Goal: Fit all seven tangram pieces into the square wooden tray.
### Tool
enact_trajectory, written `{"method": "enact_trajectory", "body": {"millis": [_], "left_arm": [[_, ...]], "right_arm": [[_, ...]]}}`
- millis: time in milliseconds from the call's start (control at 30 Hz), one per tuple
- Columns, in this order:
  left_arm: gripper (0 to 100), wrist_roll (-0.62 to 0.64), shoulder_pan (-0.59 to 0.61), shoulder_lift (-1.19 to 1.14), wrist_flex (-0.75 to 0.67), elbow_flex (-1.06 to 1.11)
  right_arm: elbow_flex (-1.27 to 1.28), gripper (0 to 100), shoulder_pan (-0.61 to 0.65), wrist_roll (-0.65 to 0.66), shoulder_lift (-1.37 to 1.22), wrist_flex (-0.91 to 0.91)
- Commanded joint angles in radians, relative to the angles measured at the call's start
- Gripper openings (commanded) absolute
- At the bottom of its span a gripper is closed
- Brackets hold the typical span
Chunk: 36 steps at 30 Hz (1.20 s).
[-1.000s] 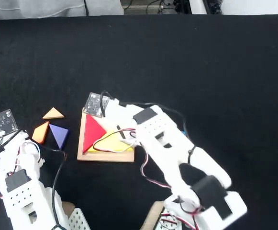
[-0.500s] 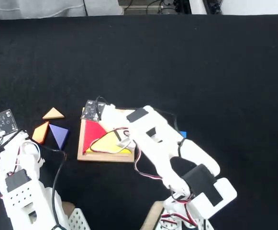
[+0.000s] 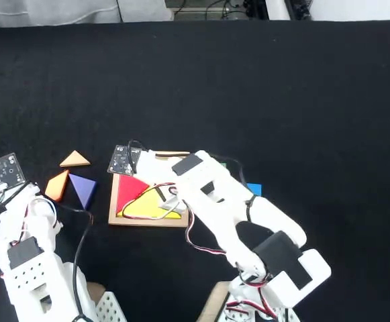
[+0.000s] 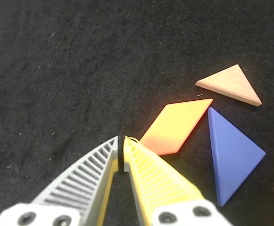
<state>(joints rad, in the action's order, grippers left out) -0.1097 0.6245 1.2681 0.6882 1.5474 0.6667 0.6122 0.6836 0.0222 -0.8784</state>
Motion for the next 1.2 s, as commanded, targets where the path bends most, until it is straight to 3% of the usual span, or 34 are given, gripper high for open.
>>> {"method": "enact_trajectory", "body": {"millis": [0, 167, 333, 533, 867, 1167], "left_arm": [[3, 0.009, 0.002, 0.011, -0.023, -0.030], [3, 0.009, -0.001, 0.011, -0.023, -0.030], [3, 0.009, -0.001, 0.011, -0.025, -0.028], [3, 0.008, -0.002, 0.011, -0.025, -0.028], [3, 0.003, -0.035, 0.011, -0.025, -0.022], [3, 0.002, -0.113, 0.003, -0.014, -0.025]], "right_arm": [[-0.128, 1.1, -0.029, 0.009, 0.085, -0.135], [-0.142, 1.1, -0.101, -0.138, 0.349, -0.199], [0.027, 1.1, -0.106, -0.115, 0.504, -0.089], [-0.028, 1.1, -0.183, -0.150, 0.527, -0.157], [-0.067, 1.1, -0.428, -0.407, 0.526, -0.166], [0.038, 1.1, -0.482, -0.551, 0.526, -0.137]]}}
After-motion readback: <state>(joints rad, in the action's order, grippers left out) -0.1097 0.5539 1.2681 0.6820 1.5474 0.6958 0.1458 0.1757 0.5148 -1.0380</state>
